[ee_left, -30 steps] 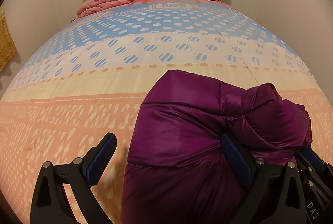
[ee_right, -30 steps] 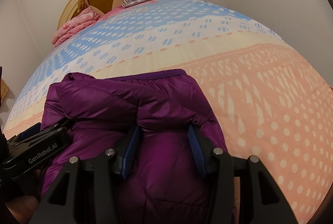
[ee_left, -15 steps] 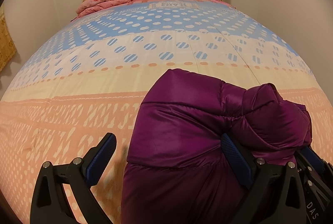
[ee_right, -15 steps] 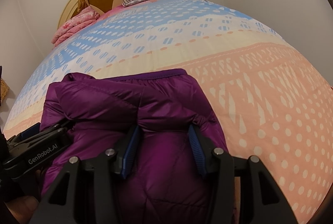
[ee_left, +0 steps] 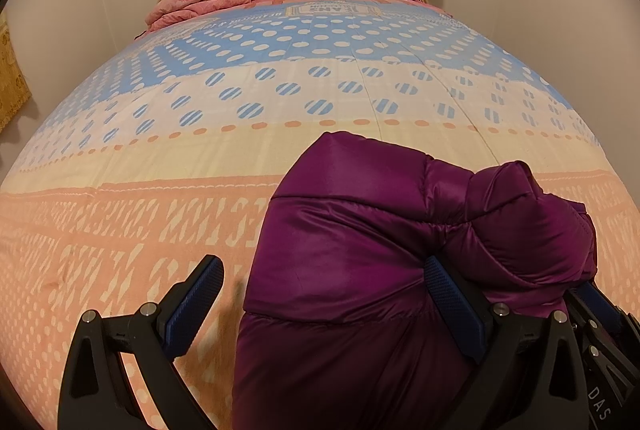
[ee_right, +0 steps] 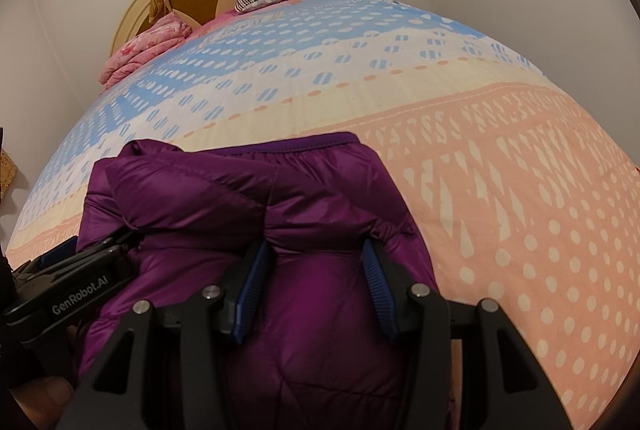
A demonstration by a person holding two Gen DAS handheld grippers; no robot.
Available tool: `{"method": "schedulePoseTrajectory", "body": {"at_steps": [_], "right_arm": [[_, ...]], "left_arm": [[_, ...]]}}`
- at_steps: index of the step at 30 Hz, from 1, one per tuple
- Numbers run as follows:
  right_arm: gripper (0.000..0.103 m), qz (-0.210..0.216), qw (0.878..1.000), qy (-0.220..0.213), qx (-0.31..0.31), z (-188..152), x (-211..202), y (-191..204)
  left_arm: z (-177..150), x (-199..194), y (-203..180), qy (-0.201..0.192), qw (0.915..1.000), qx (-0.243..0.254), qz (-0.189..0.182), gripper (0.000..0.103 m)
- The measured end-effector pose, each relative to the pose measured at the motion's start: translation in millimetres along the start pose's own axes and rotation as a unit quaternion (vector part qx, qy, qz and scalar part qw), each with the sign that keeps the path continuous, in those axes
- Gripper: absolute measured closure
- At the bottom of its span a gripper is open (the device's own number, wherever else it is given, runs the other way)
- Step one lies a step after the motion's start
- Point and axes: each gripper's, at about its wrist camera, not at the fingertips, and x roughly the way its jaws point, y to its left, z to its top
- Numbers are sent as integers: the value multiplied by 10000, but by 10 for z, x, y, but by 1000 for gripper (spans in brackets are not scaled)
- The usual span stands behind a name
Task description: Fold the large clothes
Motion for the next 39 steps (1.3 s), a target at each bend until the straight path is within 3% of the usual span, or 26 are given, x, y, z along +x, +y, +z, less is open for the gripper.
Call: {"method": "schedulePoseTrajectory", "body": {"at_steps": [7,9,11,12,14,17,20,26,31,32,33,35,39], "right_arm": [[51,27,10000,-20,-8,8,-21,9],[41,334,9994,-122,31,13,-119,-21],[31,554,9965,-597,178,-41,-394,-113],[22,501,9952,-808,216,-68,-514,-159],[17,366,9926,-1124,277,-152,-722,-285],[17,239,9953,-858,381,-260,-714,-458],[30,549,9969,-393,397,-353,-529,-494],[35,945,9942,21,517,-394,-330,-437],[36,1139,9929,125,314,-393,-270,-337],[41,1163,9929,133,224,-403,-267,-294],[50,1236,9921,179,137,-402,-255,-247],[63,1474,9887,202,180,-412,-258,-235],[74,1595,9870,-30,210,-458,-382,-269]], "left_arm": [[18,-38,20,75,9999,37,-112,2],[17,-134,56,142,9994,167,-276,2],[-37,-369,185,-36,9988,164,-451,2],[-76,-486,251,-144,9983,149,-551,2],[-180,-701,380,-306,9956,181,-864,2],[-371,-859,490,-400,9924,287,-1129,2],[-516,-801,453,-192,9897,363,-1371,2],[-560,-751,408,-236,9873,182,-1563,2],[-603,-776,290,-314,9832,428,-1744,3],[-614,-783,276,-347,9819,487,-1799,8],[-627,-797,247,-369,9791,542,-1924,23],[-654,-850,159,-468,9788,686,-1873,29],[-696,-1086,-1,-776,9779,1055,-1628,69]]}}
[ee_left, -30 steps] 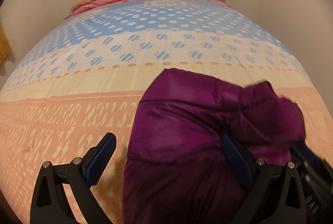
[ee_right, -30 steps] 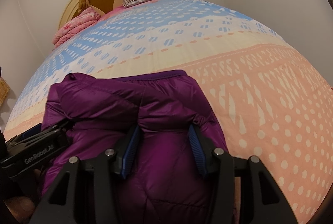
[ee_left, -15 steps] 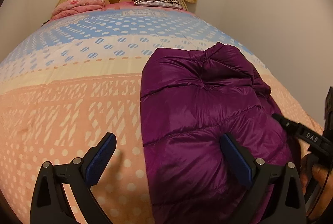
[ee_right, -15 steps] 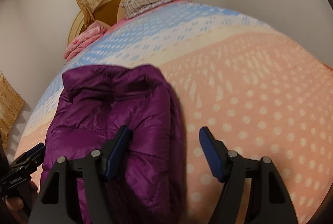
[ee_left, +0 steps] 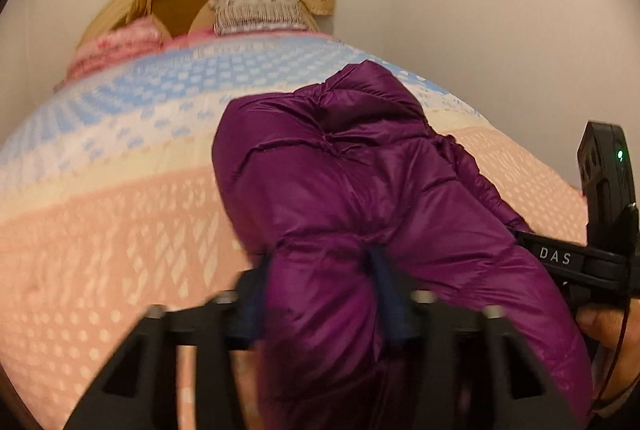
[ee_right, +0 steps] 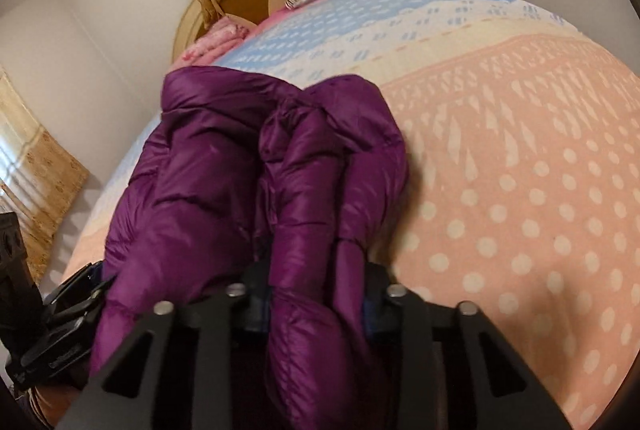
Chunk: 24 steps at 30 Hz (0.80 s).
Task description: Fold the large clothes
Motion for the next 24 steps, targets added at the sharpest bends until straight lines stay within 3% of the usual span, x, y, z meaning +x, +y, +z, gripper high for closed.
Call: {"method": "schedulePoseTrajectory", "body": {"at_steps": [3,9,17,24], "right_arm": [[76,139,9997,-202,-34,-30,-136,103],[78,553,9976,-338,-222,-33,-222,488],[78,1151,9911,-322,-590,49,-78,1152],[78,1431,9848,-149,-976,78,134,1613]], "left_arm": [[31,-207,-21,-172,9998,82,86,76],[94,-739,129,-595,9978,61,299,79],[101,-1235,620,-865,9931,-105,781,79],[-8,-1453,1093,-904,9888,-355,1130,79]]}}
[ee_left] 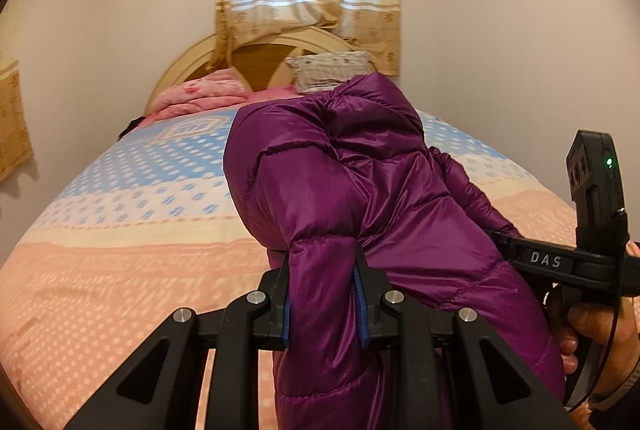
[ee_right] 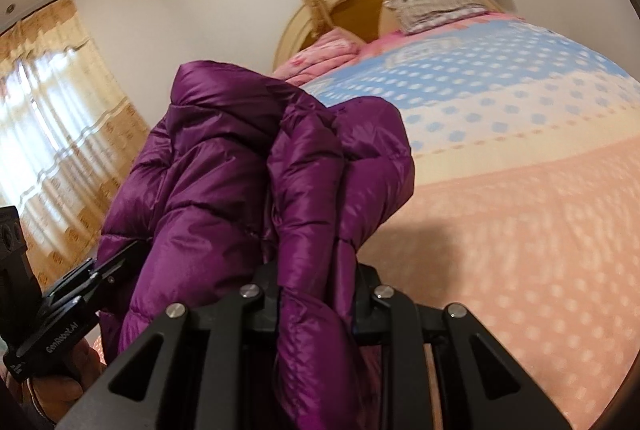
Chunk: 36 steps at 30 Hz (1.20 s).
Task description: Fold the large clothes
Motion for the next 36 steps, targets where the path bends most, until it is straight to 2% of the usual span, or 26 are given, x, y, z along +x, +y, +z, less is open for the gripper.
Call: {"method": "schedulePoseTrajectory", "body": {"at_steps": [5,15,21,36], "right_arm": [[78,116,9996,171,-178,43,273,171],[78,302,9977,487,-365,48,289,180],[78,409,9952,730,-504,-17,466,357],[78,359,9909,1181,-531,-191,836,508]], "left_arm": [[-86,-37,302,24,9996,-214,187,79],[-192,-71,661,105,9978,-490,445,80],[-307,-118,871,227,9961,-630,581,80],[-587,70,1216,582,9921,-816,754,79]]}}
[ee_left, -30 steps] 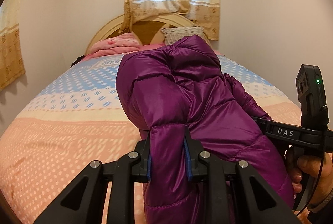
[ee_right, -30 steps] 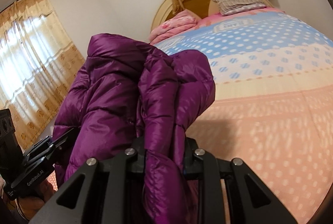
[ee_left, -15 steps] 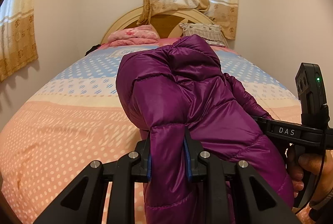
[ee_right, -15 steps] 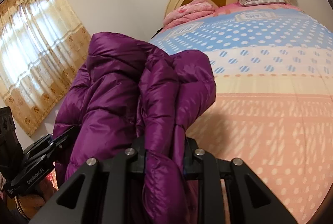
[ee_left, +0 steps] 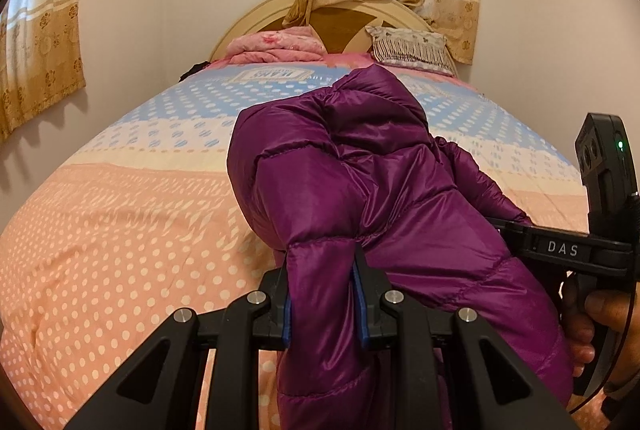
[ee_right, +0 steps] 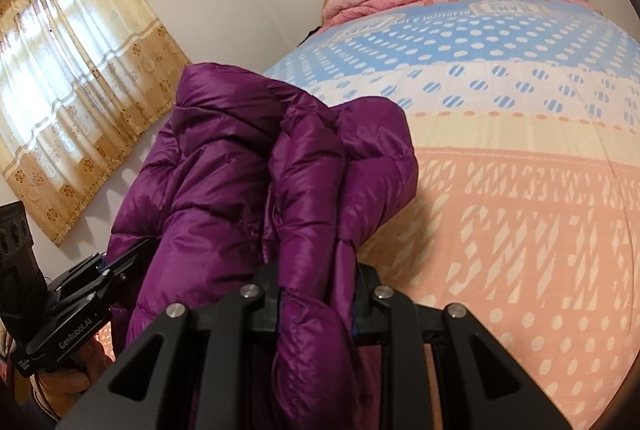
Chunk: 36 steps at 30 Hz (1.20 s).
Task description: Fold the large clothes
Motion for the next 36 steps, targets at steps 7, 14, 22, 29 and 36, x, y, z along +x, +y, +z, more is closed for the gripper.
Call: {"method": "schedulePoseTrajectory", "body": {"at_steps": [7,14,22,29,36], "right_arm": [[78,-160,9997,138,126,-77,128,-80],[70,-342,9992,207,61,-112,194,-76],[58,-470,9986,239,38,-148,221,-98],[54,-710,9973,200,-35,-96,74,-25],[40,-1142,9928,-268,-247,-62,-537,290]], "left_arm": [[-159,174,87,184,9995,28,265,60],[-246,238,129,144,9988,-83,452,37],[-289,247,230,191,9980,-480,352,26],[-290,77,234,206,9975,-411,540,26],[-182,-618,206,-289,9961,-297,785,26]]}}
